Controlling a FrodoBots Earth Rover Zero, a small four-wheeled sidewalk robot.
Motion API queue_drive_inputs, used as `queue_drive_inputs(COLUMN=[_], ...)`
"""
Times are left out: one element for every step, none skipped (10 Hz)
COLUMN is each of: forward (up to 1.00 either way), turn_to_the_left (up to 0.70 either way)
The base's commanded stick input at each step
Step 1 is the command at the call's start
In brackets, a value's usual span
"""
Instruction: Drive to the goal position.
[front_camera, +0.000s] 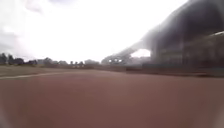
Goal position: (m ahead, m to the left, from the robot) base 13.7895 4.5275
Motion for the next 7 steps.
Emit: queue_drive_inputs(forward=[0.70,0.70,0.70,0.70,0.70,0.70,0.70], turn_to_the_left=[0.00,0.00,0.00,0.00,0.00,0.00,0.00])
